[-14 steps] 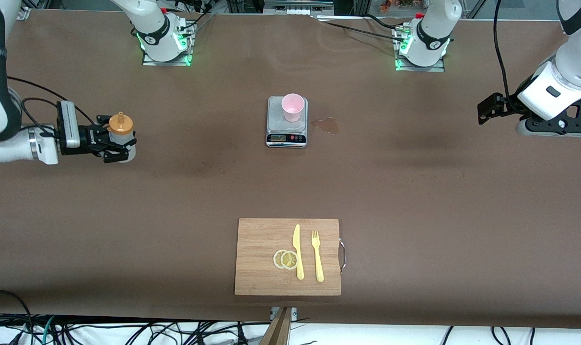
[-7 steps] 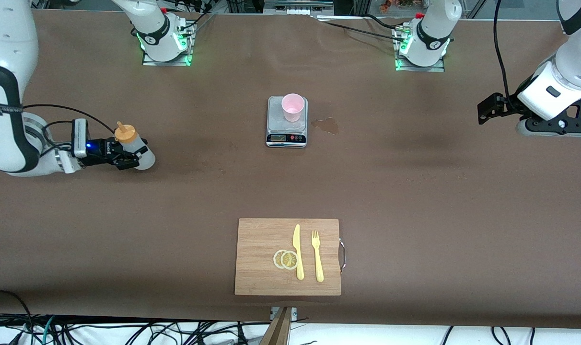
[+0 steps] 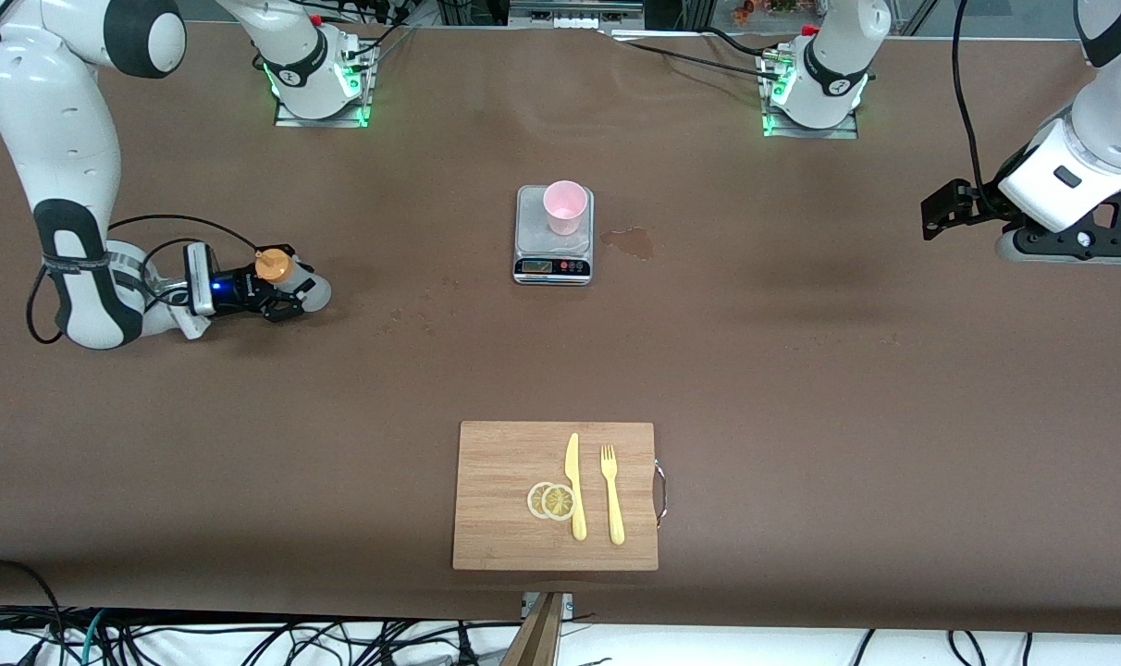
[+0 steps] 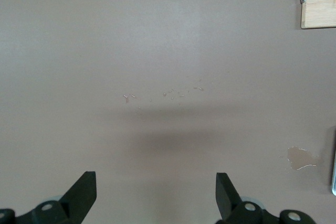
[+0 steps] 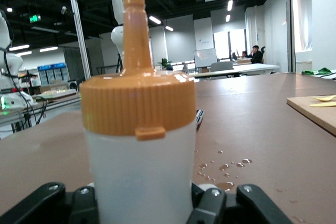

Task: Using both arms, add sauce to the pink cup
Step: 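Lower the bottle to the table and open the right gripper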

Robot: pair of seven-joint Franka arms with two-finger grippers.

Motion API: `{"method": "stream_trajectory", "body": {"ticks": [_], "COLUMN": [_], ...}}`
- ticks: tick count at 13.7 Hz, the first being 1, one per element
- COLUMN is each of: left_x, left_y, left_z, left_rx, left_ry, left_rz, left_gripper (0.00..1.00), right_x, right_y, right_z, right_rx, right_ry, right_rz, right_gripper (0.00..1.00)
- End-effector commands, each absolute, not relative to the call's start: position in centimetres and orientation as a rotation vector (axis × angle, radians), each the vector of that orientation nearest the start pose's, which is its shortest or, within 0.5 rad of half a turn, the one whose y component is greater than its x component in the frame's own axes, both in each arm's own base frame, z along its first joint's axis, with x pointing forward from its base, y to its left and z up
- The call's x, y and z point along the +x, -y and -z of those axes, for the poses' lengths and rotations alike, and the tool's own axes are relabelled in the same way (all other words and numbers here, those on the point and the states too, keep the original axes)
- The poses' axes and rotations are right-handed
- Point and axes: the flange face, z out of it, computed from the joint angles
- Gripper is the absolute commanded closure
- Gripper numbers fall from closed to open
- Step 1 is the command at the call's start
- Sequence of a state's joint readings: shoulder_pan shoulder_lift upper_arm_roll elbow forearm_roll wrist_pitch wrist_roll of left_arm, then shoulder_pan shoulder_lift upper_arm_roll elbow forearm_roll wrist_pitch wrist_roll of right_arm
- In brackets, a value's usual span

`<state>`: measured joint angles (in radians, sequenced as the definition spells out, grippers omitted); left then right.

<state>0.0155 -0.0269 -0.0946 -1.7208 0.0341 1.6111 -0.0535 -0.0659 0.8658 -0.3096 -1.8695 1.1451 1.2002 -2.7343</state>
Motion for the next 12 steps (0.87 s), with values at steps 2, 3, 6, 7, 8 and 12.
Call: {"method": "stream_trajectory", "body": {"ticks": [2, 3, 6, 7, 8, 12], "left_x": [54.6, 54.6, 54.6, 54.6, 54.6, 54.6], "left_y": [4.0, 4.0, 3.9, 4.0, 3.9, 3.9], "left_z": [-57.6, -57.6, -57.5, -57.5, -57.5, -57.5], "left_rx": [-3.104, -3.104, -3.104, -3.104, -3.104, -3.104], "left_ry": [-0.043, -0.043, -0.041, -0.043, -0.041, -0.041], "left_rz": [-0.133, -0.133, -0.135, -0.135, -0.135, -0.135], "left_gripper": [0.00, 0.00, 0.00, 0.00, 0.00, 0.00], "right_x": [48.4, 48.4, 49.2, 49.8, 50.3, 51.2], "right_y": [7.2, 7.2, 7.3, 7.4, 7.8, 11.2], "right_z": [-8.1, -8.0, -8.8, -9.3, -9.6, -10.9], "right_rx": [-1.128, -1.129, -1.122, -1.111, -1.109, -1.137], "right_ry": [1.245, 1.246, 1.261, 1.280, 1.300, 1.381], "right_rz": [0.939, 0.938, 0.943, 0.945, 0.945, 0.910], "right_gripper": [0.99, 0.82, 0.00, 0.00, 0.00, 0.00]}}
